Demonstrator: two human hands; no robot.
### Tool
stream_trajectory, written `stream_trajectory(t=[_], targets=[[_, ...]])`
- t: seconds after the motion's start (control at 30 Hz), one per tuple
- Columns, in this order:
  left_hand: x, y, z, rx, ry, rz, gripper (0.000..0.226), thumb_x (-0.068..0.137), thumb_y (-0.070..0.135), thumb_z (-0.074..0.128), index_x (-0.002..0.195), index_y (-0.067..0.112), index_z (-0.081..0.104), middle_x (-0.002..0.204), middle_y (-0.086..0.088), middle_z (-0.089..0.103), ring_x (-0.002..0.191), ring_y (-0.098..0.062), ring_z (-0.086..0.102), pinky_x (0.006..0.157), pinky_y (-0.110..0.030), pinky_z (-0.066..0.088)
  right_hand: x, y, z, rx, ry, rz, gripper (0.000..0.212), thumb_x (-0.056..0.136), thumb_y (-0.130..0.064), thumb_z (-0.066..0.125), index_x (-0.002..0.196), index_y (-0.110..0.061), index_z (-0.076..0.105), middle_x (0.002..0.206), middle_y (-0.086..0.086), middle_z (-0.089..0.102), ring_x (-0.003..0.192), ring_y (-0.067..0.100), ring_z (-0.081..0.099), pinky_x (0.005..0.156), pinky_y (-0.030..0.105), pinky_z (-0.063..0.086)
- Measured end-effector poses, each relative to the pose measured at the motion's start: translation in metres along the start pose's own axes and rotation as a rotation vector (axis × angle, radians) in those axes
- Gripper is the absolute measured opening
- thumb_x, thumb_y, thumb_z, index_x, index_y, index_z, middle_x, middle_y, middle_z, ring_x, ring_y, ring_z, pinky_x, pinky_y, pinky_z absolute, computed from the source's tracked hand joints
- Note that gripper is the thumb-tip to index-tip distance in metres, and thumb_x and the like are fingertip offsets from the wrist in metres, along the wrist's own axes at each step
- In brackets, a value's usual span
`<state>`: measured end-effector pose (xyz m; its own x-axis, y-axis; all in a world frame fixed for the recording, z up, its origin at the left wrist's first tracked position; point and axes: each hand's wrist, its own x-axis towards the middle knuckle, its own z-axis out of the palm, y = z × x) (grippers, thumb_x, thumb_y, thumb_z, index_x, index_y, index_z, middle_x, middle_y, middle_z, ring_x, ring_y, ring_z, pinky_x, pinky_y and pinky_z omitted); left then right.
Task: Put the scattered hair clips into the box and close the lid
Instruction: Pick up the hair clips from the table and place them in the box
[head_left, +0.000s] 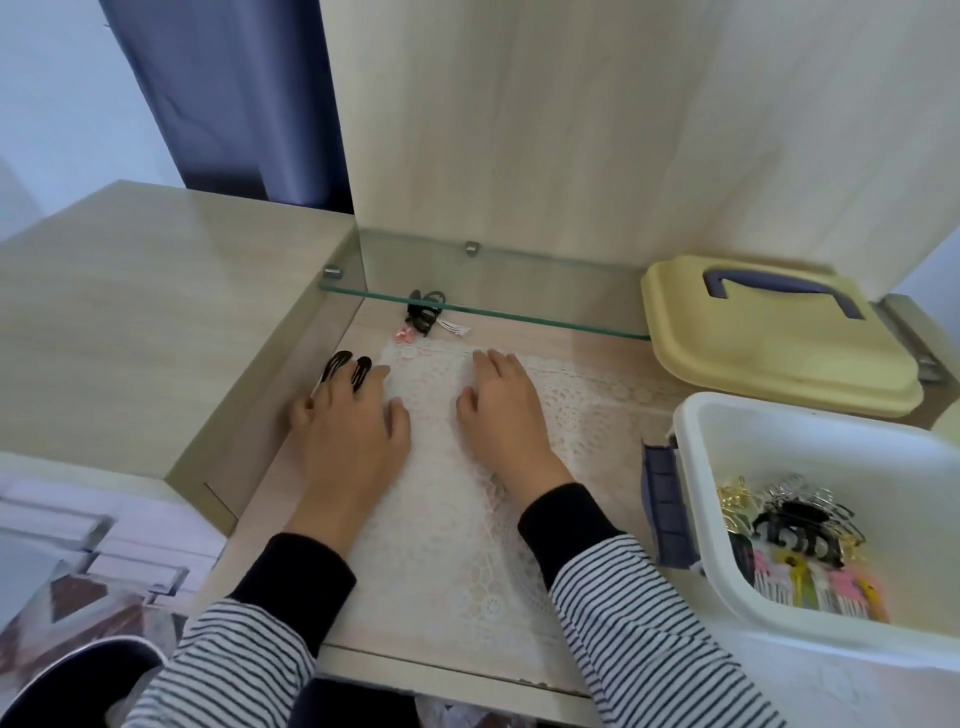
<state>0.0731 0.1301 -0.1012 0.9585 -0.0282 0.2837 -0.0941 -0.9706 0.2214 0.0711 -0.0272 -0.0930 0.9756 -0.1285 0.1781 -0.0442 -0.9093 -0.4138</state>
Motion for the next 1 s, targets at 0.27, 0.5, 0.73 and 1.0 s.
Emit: stream_trajectory(t=[0.27,0.5,0.73,1.0], targets=[[0.003,0.001,0.003,-0.019,-0.049,-0.050,0.052,0.084,0.040,0.036,0.132,0.027,0.054,0.147,-0.006,0.043,0.133,-0.026,0.040,0.100,-0.047,0.031,0.034,-0.008,0.007,-0.096,0.032,0.033,0.061,0.089,-0.026,0.042,0.149,-0.025,0.027,0.147,0.008,0.035,0.125,0.029,0.035,0.099,0.043,0.026],[0.003,-0.001,0.007,-0.014,-0.041,-0.061,0.060,0.086,0.042,0.032,0.140,0.021,0.046,0.150,-0.002,0.038,0.137,-0.023,0.035,0.101,-0.047,0.030,0.038,-0.005,0.018,-0.170,0.065,0.016,0.058,0.089,-0.032,0.035,0.146,-0.032,0.029,0.145,-0.002,0.038,0.113,0.024,0.037,0.090,0.040,0.026],[0.002,-0.001,0.007,-0.050,-0.022,-0.057,0.062,0.086,0.041,0.032,0.142,0.016,0.042,0.148,-0.001,0.042,0.133,-0.024,0.038,0.101,-0.045,0.030,0.038,-0.003,0.019,-0.161,0.089,-0.015,0.051,0.092,-0.030,0.033,0.142,-0.031,0.037,0.147,-0.006,0.039,0.114,0.022,0.036,0.091,0.039,0.026],[0.001,0.000,0.005,-0.132,0.070,-0.011,0.046,0.094,0.034,0.042,0.137,0.020,0.052,0.139,0.004,0.054,0.127,-0.018,0.047,0.103,-0.041,0.027,0.037,-0.001,0.019,0.005,0.242,-0.001,0.041,0.086,-0.016,0.046,0.126,-0.022,0.056,0.124,-0.003,0.056,0.110,0.022,0.040,0.088,0.034,0.028]])
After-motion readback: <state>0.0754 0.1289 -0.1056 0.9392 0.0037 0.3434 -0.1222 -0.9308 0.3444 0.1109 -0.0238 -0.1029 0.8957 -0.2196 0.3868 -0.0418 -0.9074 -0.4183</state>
